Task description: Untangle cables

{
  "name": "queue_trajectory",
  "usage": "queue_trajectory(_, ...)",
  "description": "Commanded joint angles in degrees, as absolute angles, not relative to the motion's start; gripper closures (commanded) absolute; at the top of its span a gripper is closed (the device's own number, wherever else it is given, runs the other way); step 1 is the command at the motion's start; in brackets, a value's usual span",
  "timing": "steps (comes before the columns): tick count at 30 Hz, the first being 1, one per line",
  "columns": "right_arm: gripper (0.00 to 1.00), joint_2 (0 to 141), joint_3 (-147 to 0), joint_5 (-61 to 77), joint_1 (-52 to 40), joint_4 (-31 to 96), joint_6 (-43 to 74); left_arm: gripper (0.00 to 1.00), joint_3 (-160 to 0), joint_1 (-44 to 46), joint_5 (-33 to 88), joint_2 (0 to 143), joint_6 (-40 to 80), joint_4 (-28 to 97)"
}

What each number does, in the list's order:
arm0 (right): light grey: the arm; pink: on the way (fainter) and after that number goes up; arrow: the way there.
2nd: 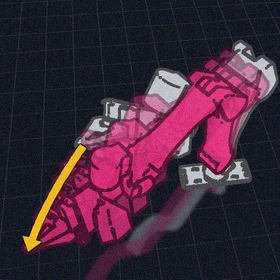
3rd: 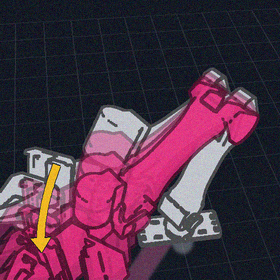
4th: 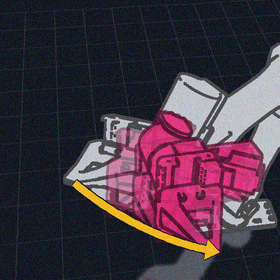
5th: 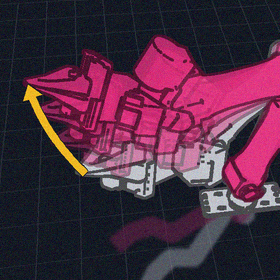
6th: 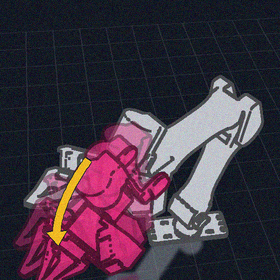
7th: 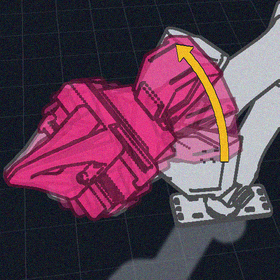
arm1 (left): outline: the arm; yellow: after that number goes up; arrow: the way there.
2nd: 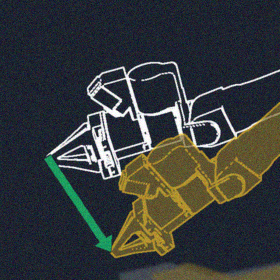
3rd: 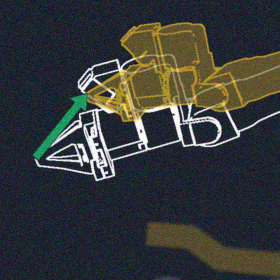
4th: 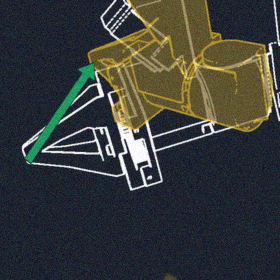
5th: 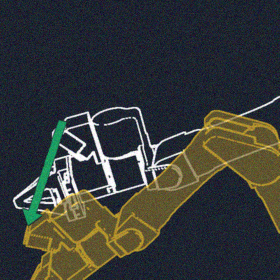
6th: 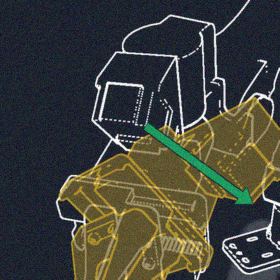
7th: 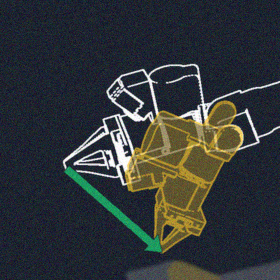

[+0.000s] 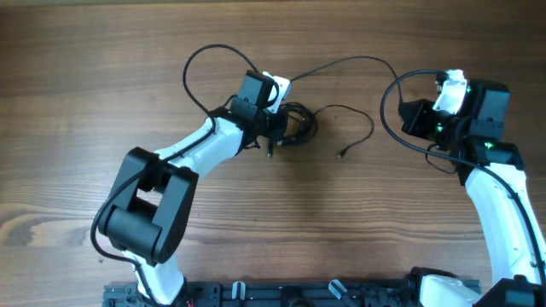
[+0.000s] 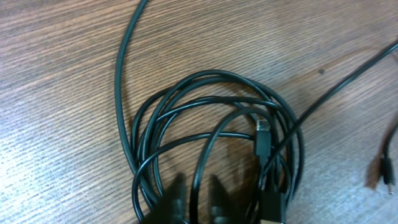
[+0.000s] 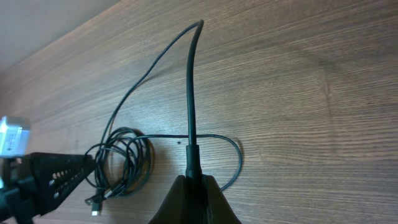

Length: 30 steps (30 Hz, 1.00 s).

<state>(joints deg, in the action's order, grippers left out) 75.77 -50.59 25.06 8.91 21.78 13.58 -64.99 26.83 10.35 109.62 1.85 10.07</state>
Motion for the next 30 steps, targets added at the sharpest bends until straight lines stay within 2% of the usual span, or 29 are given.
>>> queue_trajectory(1,0.95,75.7,-50.6,26.7,8.6,21.5,13.5,0.96,-65.6,26.9,10.8,110.4,1.8,9.2)
queue_trajectory(9,0.96,75.7,-50.6,26.7,8.6,21.6,13.5,0.96,-67.9,24.6,4.3,107.2,3.6,8.4)
queue_trajectory(16,0.96,75.7,-50.5,18.8,8.6,24.7,13.6,0.96,-68.6,18.8,3.1,95.7,3.2,9.9)
queue_trajectory(24,0.94,76.6,-50.5,15.0,8.6,26.5,13.9,0.96,-68.6,18.2,4.1,84.2,3.3,11.0)
queue_trajectory(25,0.89,76.8,-50.5,15.1,8.6,26.8,14.3,0.96,-68.6,18.5,6.4,82.8,3.3,12.0)
queue_trajectory(27,0.63,77.1,-50.5,15.7,8.6,27.0,14.6,0.96,-68.6,19.6,7.8,80.2,3.2,14.2)
queue_trajectory(29,0.46,77.2,-50.5,18.1,8.6,26.8,14.5,0.96,-68.6,20.4,6.3,78.9,3.2,15.1)
queue_trajectory(30,0.41,77.2,-50.5,20.8,8.6,26.4,13.5,0.96,-68.6,20.5,6.6,78.6,3.3,15.1)
